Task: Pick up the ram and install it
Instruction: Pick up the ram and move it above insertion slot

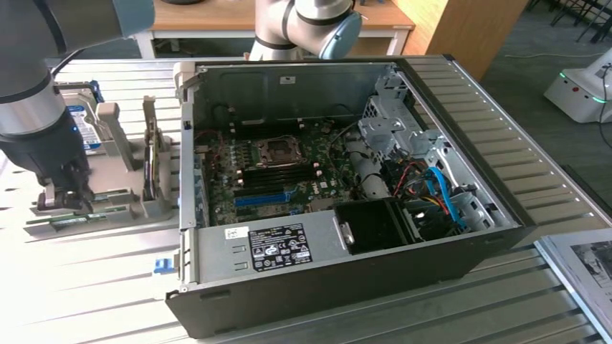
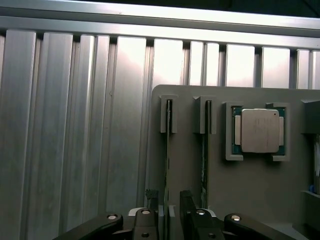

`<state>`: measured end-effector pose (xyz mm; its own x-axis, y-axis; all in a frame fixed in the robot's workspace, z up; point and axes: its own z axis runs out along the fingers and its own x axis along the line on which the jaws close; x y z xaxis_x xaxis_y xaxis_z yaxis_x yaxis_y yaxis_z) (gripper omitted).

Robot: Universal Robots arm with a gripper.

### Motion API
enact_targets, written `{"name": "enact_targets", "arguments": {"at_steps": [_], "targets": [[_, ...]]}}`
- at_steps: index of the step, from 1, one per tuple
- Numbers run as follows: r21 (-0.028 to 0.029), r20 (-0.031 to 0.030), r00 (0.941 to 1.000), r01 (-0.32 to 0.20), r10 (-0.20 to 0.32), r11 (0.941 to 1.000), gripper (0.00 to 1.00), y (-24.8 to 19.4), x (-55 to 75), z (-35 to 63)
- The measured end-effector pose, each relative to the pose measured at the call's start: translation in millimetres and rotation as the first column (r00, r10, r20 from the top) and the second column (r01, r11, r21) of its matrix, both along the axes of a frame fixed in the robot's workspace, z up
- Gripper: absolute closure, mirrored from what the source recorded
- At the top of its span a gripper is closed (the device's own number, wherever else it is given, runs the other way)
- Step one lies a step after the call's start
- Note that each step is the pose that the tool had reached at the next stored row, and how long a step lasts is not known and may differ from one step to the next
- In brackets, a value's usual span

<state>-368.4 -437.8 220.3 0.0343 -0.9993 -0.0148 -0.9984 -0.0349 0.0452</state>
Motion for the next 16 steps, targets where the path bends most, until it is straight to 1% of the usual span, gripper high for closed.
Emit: {"name": "enact_targets", "arguments": {"at_steps": [16], "targets": [[-0.0001,0.0000,1.0000,0.000,0.000,1.0000,0.69,0.0,6.4,0.0]]}}
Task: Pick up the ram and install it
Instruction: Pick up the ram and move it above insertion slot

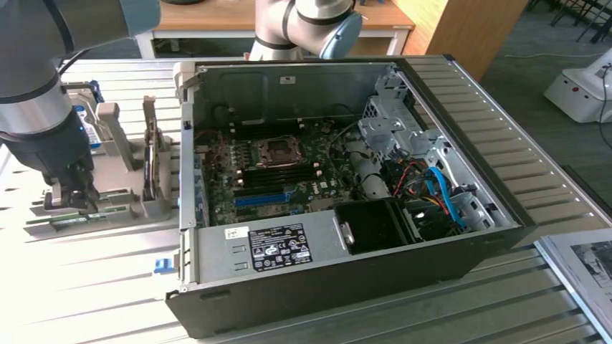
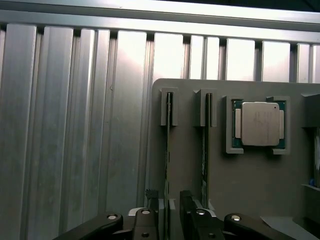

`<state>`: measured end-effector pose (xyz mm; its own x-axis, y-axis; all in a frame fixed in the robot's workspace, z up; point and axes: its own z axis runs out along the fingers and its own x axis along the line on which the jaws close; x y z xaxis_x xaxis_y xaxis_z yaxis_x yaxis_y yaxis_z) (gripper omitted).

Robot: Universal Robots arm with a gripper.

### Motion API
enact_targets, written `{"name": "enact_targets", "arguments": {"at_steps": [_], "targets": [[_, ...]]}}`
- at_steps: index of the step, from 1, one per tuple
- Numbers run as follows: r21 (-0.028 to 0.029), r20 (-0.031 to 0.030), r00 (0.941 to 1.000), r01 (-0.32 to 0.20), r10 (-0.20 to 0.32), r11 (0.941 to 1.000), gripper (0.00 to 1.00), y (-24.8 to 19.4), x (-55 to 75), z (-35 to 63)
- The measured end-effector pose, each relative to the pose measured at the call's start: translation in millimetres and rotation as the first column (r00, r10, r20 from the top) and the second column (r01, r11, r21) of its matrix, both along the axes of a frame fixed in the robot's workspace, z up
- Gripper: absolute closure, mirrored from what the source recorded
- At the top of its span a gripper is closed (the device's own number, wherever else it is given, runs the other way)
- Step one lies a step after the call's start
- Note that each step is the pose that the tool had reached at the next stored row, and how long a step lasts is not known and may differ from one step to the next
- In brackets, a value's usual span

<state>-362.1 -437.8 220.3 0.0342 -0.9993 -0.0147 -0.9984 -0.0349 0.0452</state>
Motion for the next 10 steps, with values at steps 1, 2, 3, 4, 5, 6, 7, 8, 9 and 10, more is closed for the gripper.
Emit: {"name": "enact_targets", "arguments": {"at_steps": [1,2,3,4,5,6,7,8,9,10], "targets": [[0.0000,-0.0001,1.0000,0.000,0.000,1.0000,0.69,0.0,0.0,0.0],[0.0000,-0.0001,1.0000,0.000,0.000,1.0000,0.69,0.0,0.1,0.0],[0.0000,-0.0001,1.0000,0.000,0.000,1.0000,0.69,0.0,0.1,0.0],[0.0000,0.0000,1.0000,0.000,0.000,1.0000,0.69,0.0,0.2,0.0],[0.0000,0.0000,1.0000,0.000,0.000,1.0000,0.69,0.0,0.1,0.0],[0.0000,-0.0001,1.0000,0.000,0.000,1.0000,0.69,0.0,0.2,0.0],[-0.0001,-0.0003,1.0000,0.000,0.000,1.0000,0.69,0.0,0.1,-0.1],[0.0000,0.0000,1.0000,0.000,0.000,1.0000,0.69,0.0,0.2,-0.6],[0.0001,0.0001,1.0000,0.000,0.000,1.0000,0.69,0.0,0.2,-1.2],[0.0001,0.0001,1.0000,0.000,0.000,1.0000,0.69,0.0,0.2,-1.9]]}}
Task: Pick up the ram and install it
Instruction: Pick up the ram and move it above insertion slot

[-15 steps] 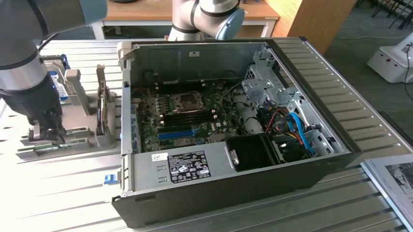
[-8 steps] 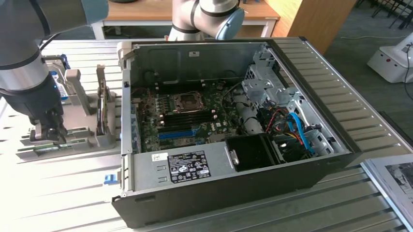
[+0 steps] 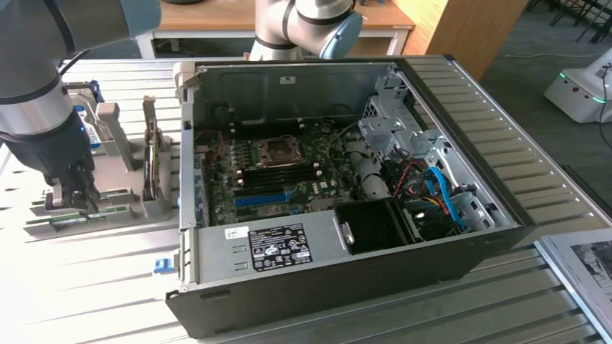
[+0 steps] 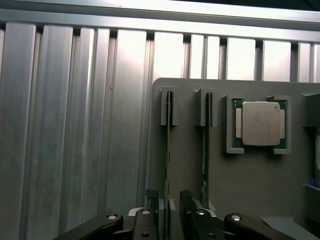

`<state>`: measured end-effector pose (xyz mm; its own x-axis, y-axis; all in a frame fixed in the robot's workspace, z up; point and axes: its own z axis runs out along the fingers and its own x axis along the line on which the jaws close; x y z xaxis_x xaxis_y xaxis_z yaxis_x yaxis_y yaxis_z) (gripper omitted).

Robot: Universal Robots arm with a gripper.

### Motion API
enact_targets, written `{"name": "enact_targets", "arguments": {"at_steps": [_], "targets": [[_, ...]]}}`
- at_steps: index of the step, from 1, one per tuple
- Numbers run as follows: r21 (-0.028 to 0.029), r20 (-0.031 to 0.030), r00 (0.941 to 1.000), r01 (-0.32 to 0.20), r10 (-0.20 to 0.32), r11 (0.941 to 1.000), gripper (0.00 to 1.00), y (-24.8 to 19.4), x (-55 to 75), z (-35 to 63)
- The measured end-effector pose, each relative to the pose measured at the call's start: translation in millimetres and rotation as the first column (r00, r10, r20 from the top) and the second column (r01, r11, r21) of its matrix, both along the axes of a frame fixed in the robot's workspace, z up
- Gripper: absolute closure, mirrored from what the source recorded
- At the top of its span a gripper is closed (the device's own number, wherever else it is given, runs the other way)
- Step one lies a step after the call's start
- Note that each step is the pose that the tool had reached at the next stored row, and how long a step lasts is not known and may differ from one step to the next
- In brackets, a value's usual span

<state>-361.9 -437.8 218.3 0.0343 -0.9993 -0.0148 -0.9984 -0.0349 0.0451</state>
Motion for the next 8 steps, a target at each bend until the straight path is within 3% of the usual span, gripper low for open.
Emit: {"name": "enact_targets", "arguments": {"at_steps": [8], "targets": [[0.0000,-0.0001,1.0000,0.000,0.000,1.0000,0.69,0.0,0.0,-6.4]]}}
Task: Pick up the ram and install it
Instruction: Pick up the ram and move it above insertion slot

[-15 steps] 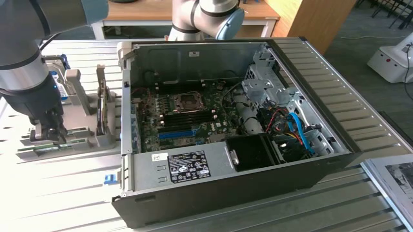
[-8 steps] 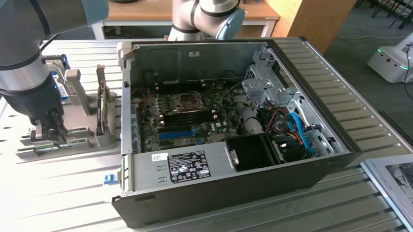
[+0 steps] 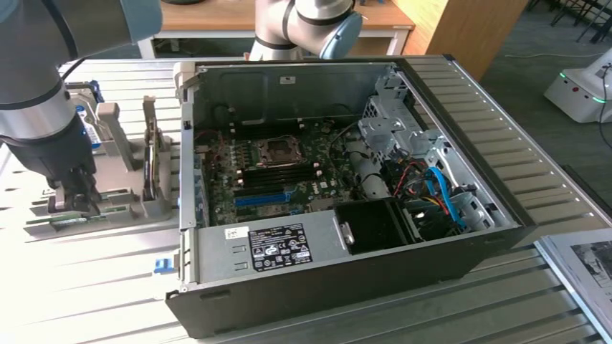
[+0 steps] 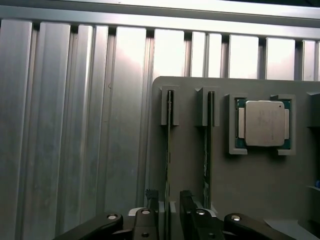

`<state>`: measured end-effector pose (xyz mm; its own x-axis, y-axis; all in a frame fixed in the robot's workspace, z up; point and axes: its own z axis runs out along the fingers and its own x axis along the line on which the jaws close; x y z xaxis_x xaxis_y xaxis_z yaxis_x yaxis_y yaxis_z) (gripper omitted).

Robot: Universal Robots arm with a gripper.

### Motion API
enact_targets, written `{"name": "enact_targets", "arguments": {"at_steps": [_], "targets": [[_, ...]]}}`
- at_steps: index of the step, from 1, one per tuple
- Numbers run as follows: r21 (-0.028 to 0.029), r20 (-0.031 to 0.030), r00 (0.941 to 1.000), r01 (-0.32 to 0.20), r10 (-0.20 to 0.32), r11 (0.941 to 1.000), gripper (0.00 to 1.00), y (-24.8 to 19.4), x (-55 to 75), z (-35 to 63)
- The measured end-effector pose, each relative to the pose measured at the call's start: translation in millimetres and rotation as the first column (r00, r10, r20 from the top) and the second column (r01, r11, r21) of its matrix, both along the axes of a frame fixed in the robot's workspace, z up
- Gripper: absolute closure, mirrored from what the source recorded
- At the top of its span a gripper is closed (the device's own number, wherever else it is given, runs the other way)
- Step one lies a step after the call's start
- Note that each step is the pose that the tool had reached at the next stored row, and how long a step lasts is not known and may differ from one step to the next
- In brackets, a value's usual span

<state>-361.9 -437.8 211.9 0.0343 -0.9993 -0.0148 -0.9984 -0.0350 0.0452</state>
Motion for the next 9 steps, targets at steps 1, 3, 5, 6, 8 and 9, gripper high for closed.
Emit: {"name": "enact_targets", "arguments": {"at_steps": [1,3,5,6,8,9], "targets": [[-0.0001,0.0000,1.0000,0.000,0.000,1.0000,0.69,0.0,0.0,-0.7],[0.0000,0.0000,1.0000,0.000,0.000,1.0000,0.69,0.0,0.0,-2.3],[0.0000,0.0000,1.0000,0.000,0.000,1.0000,0.69,0.0,0.0,-3.7],[0.0000,0.0000,1.0000,0.000,0.000,1.0000,0.69,0.0,0.0,-4.4],[0.0000,0.0000,1.0000,0.000,0.000,1.0000,0.69,0.0,0.0,-5.9],[0.0000,0.0000,1.0000,0.000,0.000,1.0000,0.69,0.0,0.0,-6.6]]}}
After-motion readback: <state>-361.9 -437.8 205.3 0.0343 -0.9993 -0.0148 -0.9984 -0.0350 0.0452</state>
